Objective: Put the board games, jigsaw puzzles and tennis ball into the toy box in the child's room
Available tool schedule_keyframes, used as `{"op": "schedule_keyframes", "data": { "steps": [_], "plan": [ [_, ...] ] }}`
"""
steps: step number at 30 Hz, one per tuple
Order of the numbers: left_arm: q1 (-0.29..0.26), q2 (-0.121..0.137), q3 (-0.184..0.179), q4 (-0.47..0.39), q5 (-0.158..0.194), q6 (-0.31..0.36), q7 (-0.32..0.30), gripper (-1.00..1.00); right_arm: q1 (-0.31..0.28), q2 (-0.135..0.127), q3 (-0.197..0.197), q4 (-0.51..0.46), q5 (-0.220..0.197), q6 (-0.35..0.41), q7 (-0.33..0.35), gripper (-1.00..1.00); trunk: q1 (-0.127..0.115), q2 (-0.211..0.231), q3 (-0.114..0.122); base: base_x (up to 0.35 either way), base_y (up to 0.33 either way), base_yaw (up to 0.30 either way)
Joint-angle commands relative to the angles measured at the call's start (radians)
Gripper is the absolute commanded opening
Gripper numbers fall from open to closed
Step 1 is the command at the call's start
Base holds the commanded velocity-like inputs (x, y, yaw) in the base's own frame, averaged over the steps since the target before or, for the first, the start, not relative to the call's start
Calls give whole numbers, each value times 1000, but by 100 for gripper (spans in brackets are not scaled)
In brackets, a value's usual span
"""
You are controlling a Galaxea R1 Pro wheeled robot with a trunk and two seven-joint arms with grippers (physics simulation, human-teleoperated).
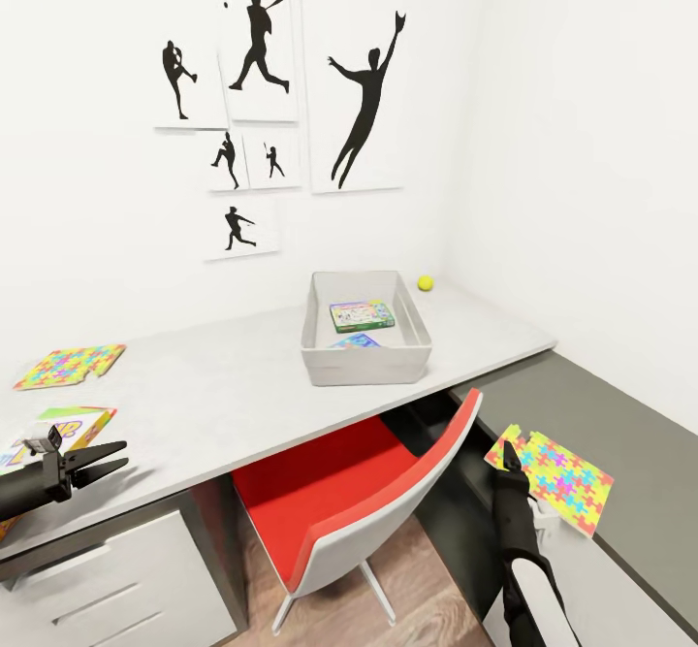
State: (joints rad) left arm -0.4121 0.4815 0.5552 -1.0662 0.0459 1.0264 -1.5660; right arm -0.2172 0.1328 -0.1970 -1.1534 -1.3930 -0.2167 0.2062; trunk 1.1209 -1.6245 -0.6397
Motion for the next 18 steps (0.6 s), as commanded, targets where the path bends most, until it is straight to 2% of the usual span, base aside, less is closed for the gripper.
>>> {"op": "schedule_keyframes", "data": {
  "steps": [1, 14, 18],
  "plan": [
    [-1, 0, 0, 0, -2, 11, -5, 100, -1, 1, -1, 1, -11, -1, 7, -100, 0, 0, -1, 0, 0, 0],
    [-1, 0, 2, 0, -1, 12, -5, 100, -1, -1, -1, 1, -28, 0, 7, -100, 0, 0, -1, 0, 0, 0],
    [-1, 3, 3, 1, -1, 16, -5, 100, -1, -1, -1, 1, -29, 0, 7, -100, -15, 28, 12, 0, 0, 0]
  ]
}}
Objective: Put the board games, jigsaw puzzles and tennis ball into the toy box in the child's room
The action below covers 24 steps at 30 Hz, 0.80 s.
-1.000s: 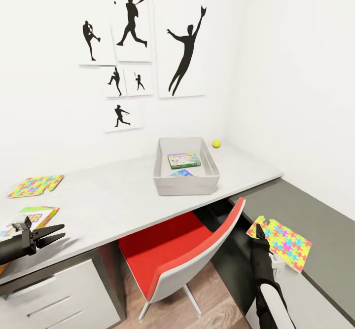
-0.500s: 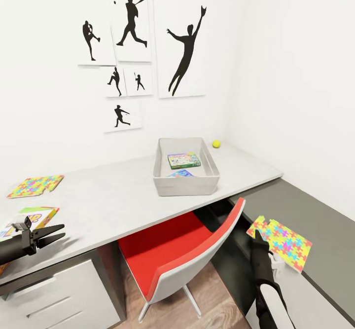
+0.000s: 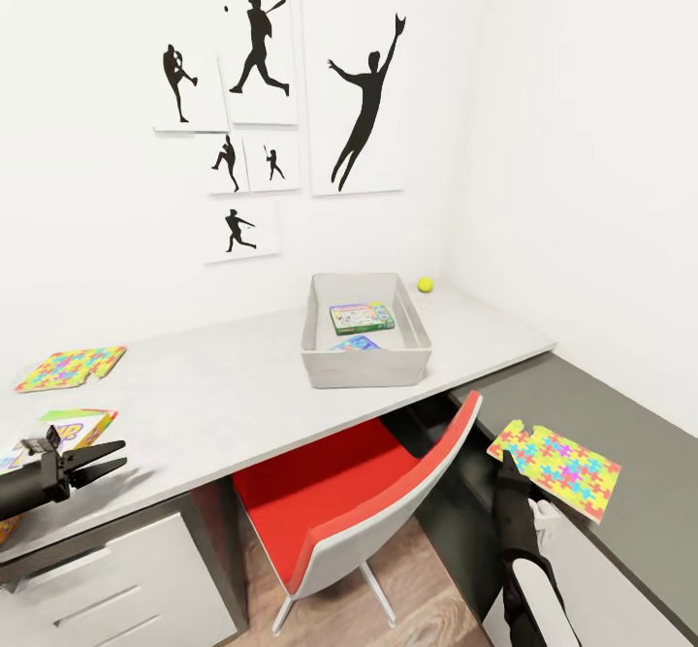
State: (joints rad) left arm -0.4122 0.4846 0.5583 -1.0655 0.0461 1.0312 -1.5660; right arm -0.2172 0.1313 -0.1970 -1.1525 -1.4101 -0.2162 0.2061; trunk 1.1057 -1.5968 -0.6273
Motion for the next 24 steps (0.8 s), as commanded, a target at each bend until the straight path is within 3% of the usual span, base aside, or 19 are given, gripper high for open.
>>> {"op": "schedule_keyframes", "data": {
  "steps": [1, 7, 11, 15, 24],
  "plan": [
    [0, 1, 0, 0, -2, 12, -5, 100, -1, 1, -1, 0, -12, 0, 7, -100, -4, 7, 2, 0, 0, 0],
    [0, 2, 0, 0, -2, 14, -5, 100, -1, -4, 1, 0, -12, 1, 11, -100, -27, 49, 21, 0, 0, 0],
    [0, 4, 1, 0, -2, 15, -5, 100, -1, -34, 6, 0, -15, 3, 17, -100, -42, 77, 34, 0, 0, 0],
    [0, 5, 1, 0, -2, 15, -5, 100, 0, -45, 8, -10, -13, 9, 14, -100, -58, 105, 46, 0, 0, 0],
    [-1, 3, -1, 0, -2, 15, -5, 100, 3, -50, 8, -87, 1, 154, 11, -100, -92, 168, 74, 0, 0, 0]
  ]
}}
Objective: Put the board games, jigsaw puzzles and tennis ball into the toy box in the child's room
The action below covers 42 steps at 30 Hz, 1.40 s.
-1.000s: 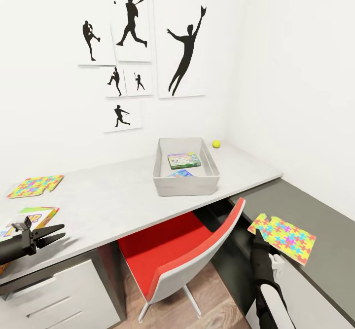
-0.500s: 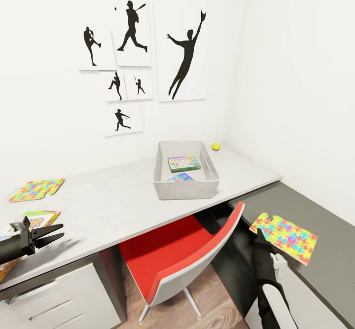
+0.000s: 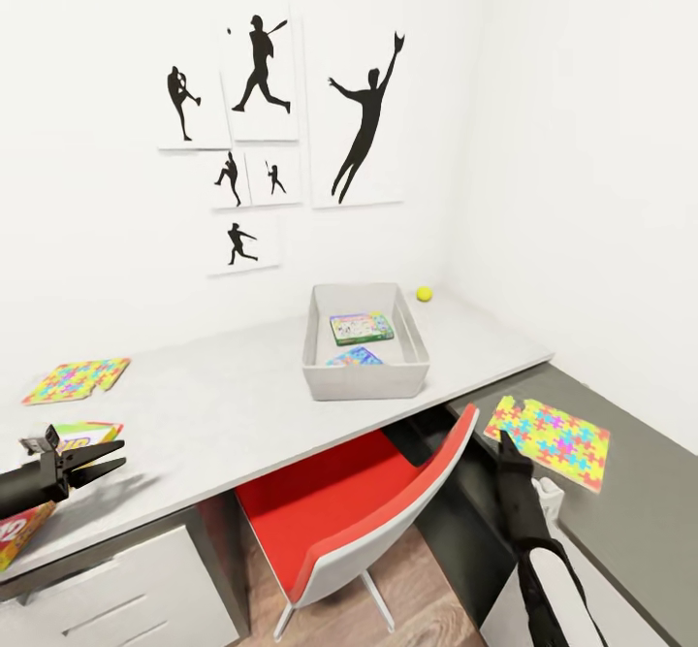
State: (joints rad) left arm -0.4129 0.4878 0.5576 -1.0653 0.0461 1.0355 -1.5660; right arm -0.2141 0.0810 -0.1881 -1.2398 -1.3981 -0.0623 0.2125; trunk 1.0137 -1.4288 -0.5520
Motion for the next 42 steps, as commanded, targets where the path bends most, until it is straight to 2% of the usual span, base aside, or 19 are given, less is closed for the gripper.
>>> {"op": "schedule_keyframes", "data": {
  "steps": [1, 4, 11, 14, 16, 17, 18, 19, 20, 22, 23, 25, 29, 30, 34, 42],
  "plan": [
    [-1, 0, 0, 0, -2, 11, -5, 100, 0, 0, -1, -5, -10, 9, 4, -100, -4, 7, 2, 0, 0, 0],
    [-1, -1, -2, 0, -2, 11, -5, 100, 1, -8, -1, -20, -9, 42, 4, -100, -15, 28, 12, 0, 0, 0],
    [-1, -3, -5, -1, -2, 11, -5, 100, 7, -83, 6, -90, -12, 64, 5, -100, -42, 77, 34, 0, 0, 0],
    [-1, -4, -7, -1, -2, 11, -5, 100, 16, -108, 3, -111, -12, 119, 4, -100, -54, 98, 43, 0, 0, 0],
    [-1, -5, -8, -1, -2, 11, -5, 100, 19, -135, -3, -129, -15, 212, 3, -100, -61, 112, 49, 0, 0, 0],
    [-1, -6, -7, -1, -2, 10, -5, 100, 20, -161, -15, -149, -18, 310, 3, -100, -65, 119, 52, 0, 0, 0],
    [-1, -6, -7, -1, -2, 10, -5, 100, 20, -170, -21, -154, -19, 347, 2, -100, -69, 126, 55, 0, 0, 0],
    [-1, -6, -7, -1, -2, 10, -5, 100, 20, -189, -37, -165, -19, 423, 2, -100, -73, 133, 59, 0, 0, 0],
    [-1, -6, -7, -1, -2, 10, -5, 100, 20, -197, -47, -170, -20, 462, 1, -100, -77, 140, 62, 0, 0, 0],
    [-1, -7, -7, -2, -2, 9, -5, 100, 21, -225, -93, -189, -16, 624, 1, -100, -84, 154, 68, 0, 0, 0],
    [-1, -7, -7, -3, -3, 9, -5, 100, 21, -231, -105, -194, -15, 665, 1, -100, -88, 161, 71, 0, 0, 0],
    [-1, -8, -7, -3, -2, 9, -5, 100, 21, -252, -143, -208, -7, 821, -1, -100, -96, 175, 77, 0, 0, 0],
    [-1, -7, -7, -4, -2, 8, -5, 100, 21, -282, -175, -218, 17, 1003, 0, -100, -111, 203, 90, 0, 0, 0],
    [-1, -7, -7, -4, -2, 9, -5, 100, 21, -286, -179, -220, 20, 1036, 4, -100, -115, 210, 93, 0, 0, 0],
    [-1, -7, -9, -4, -2, 8, -5, 100, 22, -286, -179, -237, 25, 1083, 21, -100, -130, 238, 106, 0, 0, 0],
    [-1, -8, -8, -4, -2, 8, -5, 100, 27, -281, -178, -269, 28, 1099, 30, -100, -161, 294, 131, 0, 0, 0]
  ]
}}
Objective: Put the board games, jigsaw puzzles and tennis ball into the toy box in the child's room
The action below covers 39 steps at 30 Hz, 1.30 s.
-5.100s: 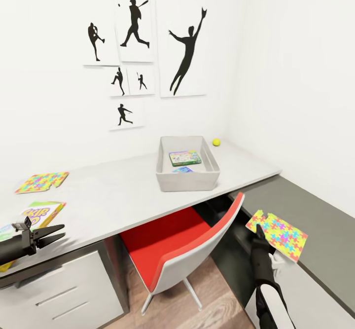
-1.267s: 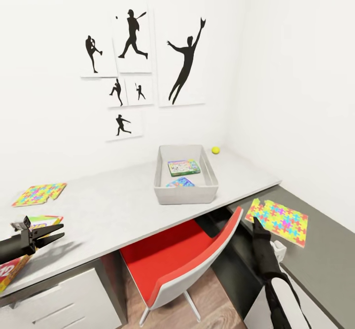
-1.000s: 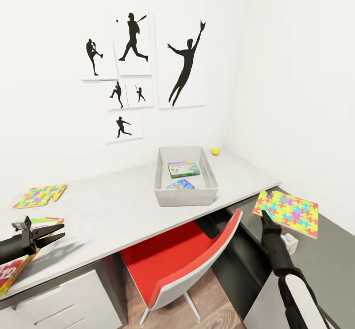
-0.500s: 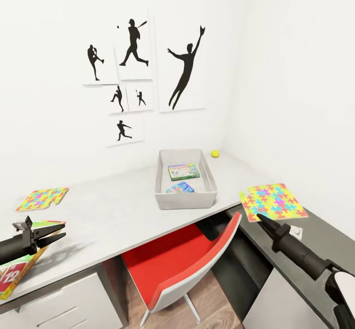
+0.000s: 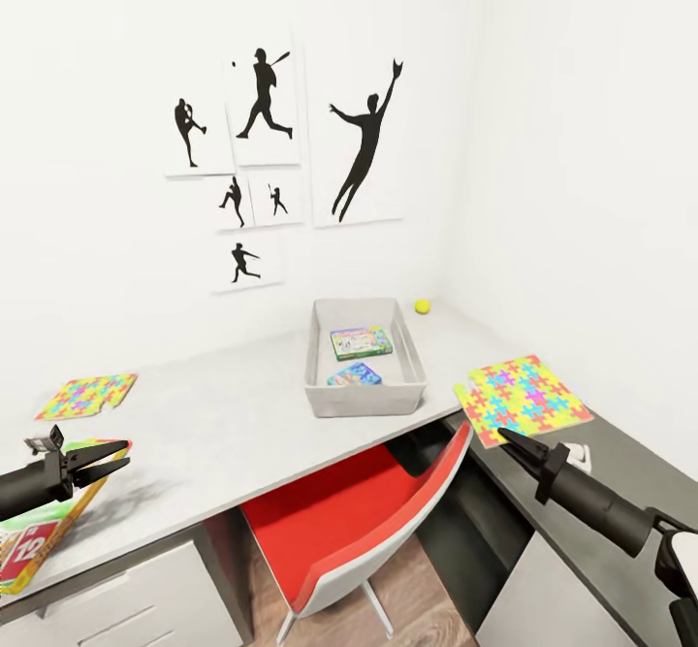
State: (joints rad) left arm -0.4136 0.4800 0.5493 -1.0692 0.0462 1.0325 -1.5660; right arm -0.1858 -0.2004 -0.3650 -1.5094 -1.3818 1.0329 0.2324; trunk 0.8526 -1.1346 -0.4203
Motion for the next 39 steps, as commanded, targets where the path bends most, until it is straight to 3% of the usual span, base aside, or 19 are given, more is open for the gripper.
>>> {"op": "schedule_keyframes", "data": {
  "steps": [1, 18, 28, 30, 35, 39],
  "plan": [
    [-1, 0, 0, 0, -2, 11, -5, 100, 0, 0, -1, -2, 12, 4, 10, -100, -4, 7, 2, 0, 0, 0],
    [-1, 1, -3, 0, -2, 11, -5, 100, 0, -8, 1, -6, 10, 8, 11, -100, -69, 126, 55, 0, 0, 2],
    [-1, 0, -5, 0, -2, 11, -5, 100, 0, -11, 33, -36, 11, 9, 10, -100, -107, 196, 87, 0, 0, 230],
    [-1, 1, -21, 0, -2, 11, -5, 100, 0, -12, 36, -36, 11, 9, 11, -100, -115, 210, 93, 0, 0, 287],
    [-1, 1, -121, 1, -3, 11, -5, 100, 0, -14, 39, -37, 12, 10, 11, -100, -134, 245, 109, 0, 0, 289],
    [-1, 1, -158, 3, -3, 10, -5, 100, 0, -13, 40, -38, 12, 11, 11, -100, -150, 273, 121, 0, 0, 291]
  ]
}}
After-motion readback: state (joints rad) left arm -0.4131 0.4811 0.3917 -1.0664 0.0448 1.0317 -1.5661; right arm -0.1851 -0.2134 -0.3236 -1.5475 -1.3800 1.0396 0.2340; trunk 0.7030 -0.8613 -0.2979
